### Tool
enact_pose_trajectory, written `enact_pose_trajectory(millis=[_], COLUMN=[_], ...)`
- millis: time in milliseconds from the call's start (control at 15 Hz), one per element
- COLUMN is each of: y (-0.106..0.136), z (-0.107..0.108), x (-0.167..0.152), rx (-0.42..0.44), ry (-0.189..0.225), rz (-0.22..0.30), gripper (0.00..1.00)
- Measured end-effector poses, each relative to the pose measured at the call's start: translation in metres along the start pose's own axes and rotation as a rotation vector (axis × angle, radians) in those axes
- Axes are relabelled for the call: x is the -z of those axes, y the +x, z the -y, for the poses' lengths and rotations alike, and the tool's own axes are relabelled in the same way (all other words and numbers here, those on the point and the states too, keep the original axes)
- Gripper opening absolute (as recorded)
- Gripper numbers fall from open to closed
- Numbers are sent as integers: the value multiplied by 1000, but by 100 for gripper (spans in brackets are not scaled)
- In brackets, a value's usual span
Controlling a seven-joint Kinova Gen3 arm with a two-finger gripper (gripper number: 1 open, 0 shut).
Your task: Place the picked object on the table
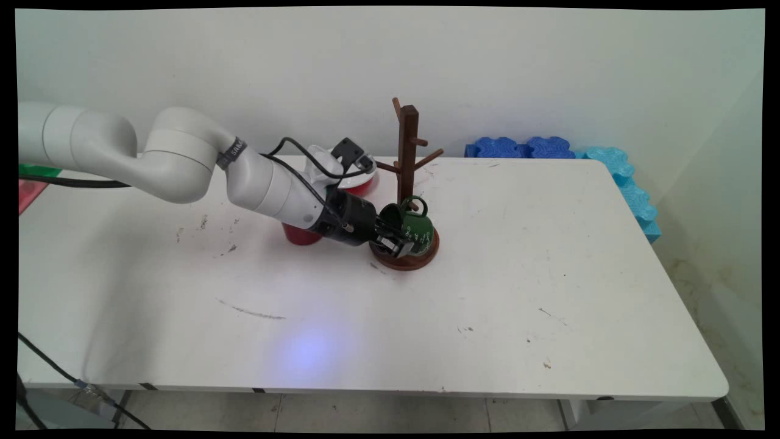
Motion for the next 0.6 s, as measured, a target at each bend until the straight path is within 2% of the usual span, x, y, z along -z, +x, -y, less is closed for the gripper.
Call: enact_pose_trajectory(millis=[600], y=[3], z=[-3], x=[1], rx=[-23], ry=[-6], rz=[-2], gripper=[0])
